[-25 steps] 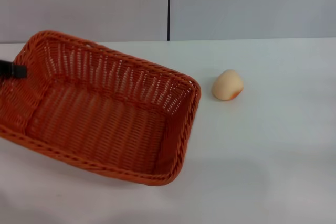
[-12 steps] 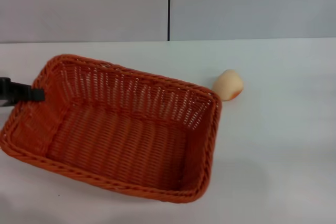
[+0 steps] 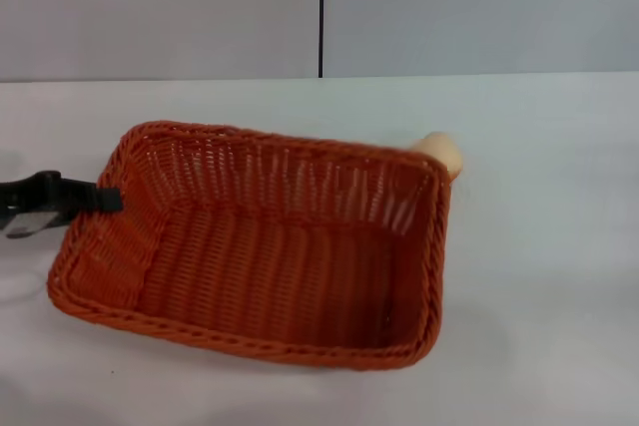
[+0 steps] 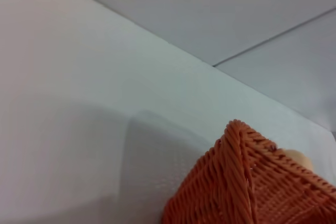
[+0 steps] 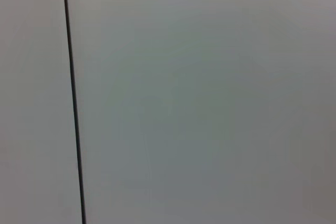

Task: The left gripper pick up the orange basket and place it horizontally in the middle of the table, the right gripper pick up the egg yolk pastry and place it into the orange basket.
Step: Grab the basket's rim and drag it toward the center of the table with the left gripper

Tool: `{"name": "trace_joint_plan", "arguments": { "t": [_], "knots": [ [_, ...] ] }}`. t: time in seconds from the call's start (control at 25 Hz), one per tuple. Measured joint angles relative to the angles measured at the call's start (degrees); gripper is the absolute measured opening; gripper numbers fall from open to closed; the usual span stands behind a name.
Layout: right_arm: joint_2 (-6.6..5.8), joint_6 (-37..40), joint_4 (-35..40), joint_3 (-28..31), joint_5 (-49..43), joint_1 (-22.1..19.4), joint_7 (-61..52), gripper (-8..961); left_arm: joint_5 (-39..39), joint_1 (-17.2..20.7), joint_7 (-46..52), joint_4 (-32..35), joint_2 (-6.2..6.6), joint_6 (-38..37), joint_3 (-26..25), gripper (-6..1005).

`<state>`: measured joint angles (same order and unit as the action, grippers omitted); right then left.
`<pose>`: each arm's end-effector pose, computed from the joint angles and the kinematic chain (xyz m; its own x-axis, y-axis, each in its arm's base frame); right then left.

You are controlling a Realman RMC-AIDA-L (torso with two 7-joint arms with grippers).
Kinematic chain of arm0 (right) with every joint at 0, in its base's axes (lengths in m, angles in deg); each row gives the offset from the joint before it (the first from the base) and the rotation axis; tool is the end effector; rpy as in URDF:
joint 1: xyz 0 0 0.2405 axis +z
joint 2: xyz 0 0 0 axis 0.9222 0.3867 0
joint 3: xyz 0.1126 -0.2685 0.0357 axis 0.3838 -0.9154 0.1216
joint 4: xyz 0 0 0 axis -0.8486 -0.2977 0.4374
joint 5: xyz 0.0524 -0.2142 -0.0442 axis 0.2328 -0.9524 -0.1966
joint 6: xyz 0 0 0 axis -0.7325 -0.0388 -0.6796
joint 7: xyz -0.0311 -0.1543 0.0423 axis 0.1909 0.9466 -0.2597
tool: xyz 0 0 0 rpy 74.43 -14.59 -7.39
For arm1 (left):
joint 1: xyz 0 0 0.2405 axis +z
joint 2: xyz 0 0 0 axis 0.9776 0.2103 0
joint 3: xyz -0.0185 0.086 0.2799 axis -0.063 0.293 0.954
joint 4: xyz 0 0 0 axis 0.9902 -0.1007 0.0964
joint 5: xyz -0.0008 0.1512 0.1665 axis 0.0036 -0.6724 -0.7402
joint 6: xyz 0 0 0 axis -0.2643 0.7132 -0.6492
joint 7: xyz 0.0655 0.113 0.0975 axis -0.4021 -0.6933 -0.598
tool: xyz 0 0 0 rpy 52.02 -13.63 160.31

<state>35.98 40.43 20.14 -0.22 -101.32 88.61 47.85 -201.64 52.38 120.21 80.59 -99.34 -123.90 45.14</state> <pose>0.4430 0.3160 0.0449 0.6606 0.1795 -0.7290 -0.7396 0.3224 -0.5908 -0.3560 0.3312 0.0487 0.0751 0.9158 0.3946 0.9924 -0.1072 0.0600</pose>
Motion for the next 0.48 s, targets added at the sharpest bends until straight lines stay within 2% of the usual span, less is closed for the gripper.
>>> {"name": "trace_joint_plan", "arguments": {
  "t": [0.12, 0.48],
  "knots": [
    [0.00, 0.00, 0.00, 0.00, 0.00, -0.08, 0.01, 565, 0.15, 1.42, -0.50, -0.63, -0.95, 2.57, -0.03, 173],
    [-0.08, -2.07, 0.85, -0.03, 0.00, 0.44, 0.04, 564, 0.14, 3.48, -3.42, -2.35, -0.91, 3.70, -0.39, 171]
  ]
}}
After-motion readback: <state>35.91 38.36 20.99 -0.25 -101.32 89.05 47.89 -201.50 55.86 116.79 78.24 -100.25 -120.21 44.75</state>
